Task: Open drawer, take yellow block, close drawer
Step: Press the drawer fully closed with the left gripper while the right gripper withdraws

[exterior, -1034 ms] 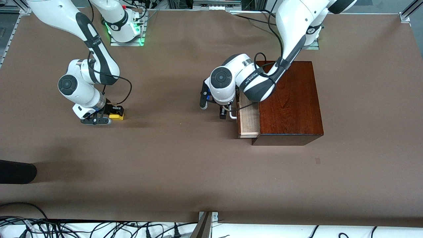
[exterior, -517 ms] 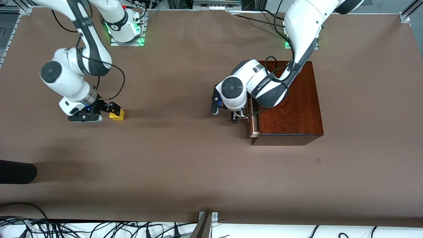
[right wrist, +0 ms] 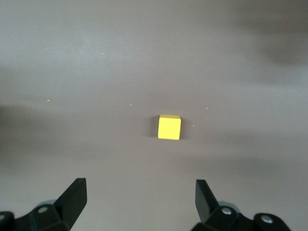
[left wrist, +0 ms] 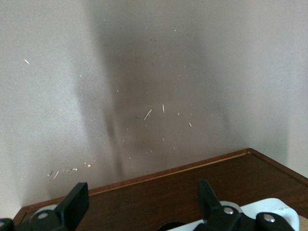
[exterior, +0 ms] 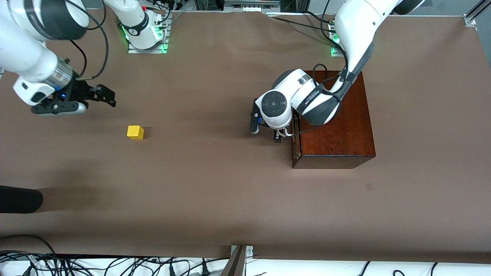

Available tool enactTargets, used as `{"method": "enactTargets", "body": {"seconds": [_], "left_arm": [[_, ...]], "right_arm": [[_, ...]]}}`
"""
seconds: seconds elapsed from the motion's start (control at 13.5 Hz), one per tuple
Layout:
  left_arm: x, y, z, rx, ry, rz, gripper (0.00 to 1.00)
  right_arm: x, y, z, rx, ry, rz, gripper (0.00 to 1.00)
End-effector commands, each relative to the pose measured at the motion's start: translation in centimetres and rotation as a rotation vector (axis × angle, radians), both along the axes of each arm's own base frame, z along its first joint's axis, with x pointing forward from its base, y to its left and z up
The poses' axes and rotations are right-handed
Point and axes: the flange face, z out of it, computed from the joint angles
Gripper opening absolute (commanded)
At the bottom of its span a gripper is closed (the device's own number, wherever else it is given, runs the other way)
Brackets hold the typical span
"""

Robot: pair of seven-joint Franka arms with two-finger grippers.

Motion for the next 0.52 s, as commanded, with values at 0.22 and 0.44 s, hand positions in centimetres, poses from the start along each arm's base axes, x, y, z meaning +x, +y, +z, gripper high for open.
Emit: {"method": "enactTargets", "body": {"seconds": [0.22,0.44], "left_arm": [[0.2,1.1,2.0,0.030,-0.013,-0.036,1.00],[0.2,1.4,2.2,0.032,-0.014,-0.033,1.00]], "right_arm": [[1.9,-0.7,6.1,-0.010,0.021,0.077,1.00],[2.3,-1.1,5.5,-0.010,0.031,0.082,1.00]]}}
